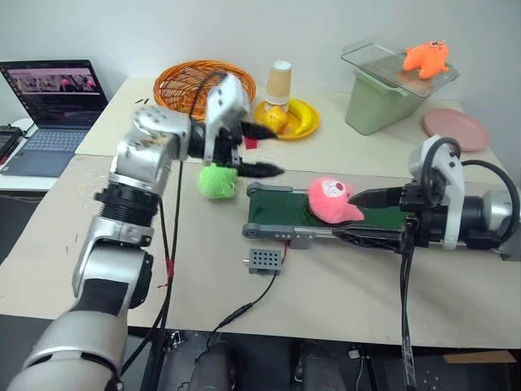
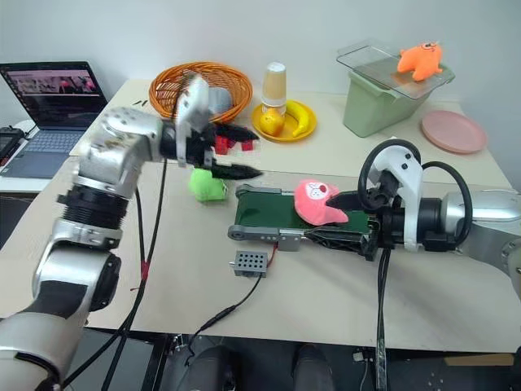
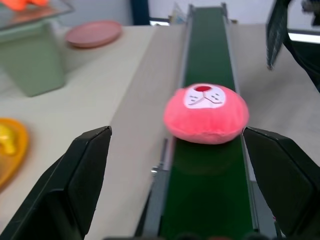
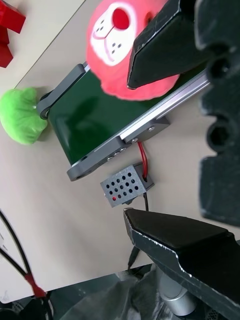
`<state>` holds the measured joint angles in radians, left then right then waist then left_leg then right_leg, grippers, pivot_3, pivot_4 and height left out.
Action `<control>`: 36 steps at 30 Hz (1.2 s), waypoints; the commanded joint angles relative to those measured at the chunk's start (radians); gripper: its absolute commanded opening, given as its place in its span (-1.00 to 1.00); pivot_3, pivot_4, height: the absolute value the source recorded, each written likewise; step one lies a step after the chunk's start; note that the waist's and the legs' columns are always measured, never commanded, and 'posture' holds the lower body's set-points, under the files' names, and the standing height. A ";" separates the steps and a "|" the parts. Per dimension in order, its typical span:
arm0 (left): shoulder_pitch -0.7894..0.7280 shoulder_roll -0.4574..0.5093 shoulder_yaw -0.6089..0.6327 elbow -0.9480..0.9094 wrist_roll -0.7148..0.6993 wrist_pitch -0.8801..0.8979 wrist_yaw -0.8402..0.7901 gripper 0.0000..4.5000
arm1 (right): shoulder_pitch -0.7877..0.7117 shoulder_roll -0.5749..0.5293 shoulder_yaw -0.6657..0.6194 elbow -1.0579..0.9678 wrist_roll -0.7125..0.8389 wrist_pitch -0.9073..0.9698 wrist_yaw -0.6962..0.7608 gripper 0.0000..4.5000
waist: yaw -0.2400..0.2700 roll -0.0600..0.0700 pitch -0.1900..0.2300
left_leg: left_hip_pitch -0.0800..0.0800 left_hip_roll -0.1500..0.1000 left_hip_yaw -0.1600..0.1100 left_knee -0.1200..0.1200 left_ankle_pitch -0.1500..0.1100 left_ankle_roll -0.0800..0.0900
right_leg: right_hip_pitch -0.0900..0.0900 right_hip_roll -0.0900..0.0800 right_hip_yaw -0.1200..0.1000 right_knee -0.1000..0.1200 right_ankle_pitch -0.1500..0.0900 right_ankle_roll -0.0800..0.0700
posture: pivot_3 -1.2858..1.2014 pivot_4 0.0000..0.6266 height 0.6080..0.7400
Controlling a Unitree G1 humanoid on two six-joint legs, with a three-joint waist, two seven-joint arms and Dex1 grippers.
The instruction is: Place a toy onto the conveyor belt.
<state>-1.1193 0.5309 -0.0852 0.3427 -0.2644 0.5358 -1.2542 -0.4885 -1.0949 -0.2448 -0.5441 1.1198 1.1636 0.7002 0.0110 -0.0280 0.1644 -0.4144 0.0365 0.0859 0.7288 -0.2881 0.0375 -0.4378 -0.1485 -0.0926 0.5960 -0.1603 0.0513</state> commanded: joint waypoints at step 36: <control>-0.176 -0.143 0.015 0.844 0.257 -0.043 0.489 0.75 | -0.072 0.044 0.029 -0.013 -0.081 -0.032 0.000 1.00 | 0.002 0.000 0.000 | -0.002 -0.001 0.005 0.001 0.003 -0.005 | 0.000 0.000 -0.001 -0.001 0.001 0.001 | 0.03 -0.52 1.00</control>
<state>-1.2636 0.3966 -0.0886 1.1692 -0.0057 0.5014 -0.7744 -0.5598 -1.0451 -0.1749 -0.5324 1.0234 1.1273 0.7095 0.0133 -0.0280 0.1644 -0.4165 0.0351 0.0908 0.7294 -0.2852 0.0326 -0.4378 -0.1486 -0.0932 0.5951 -0.1598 0.0523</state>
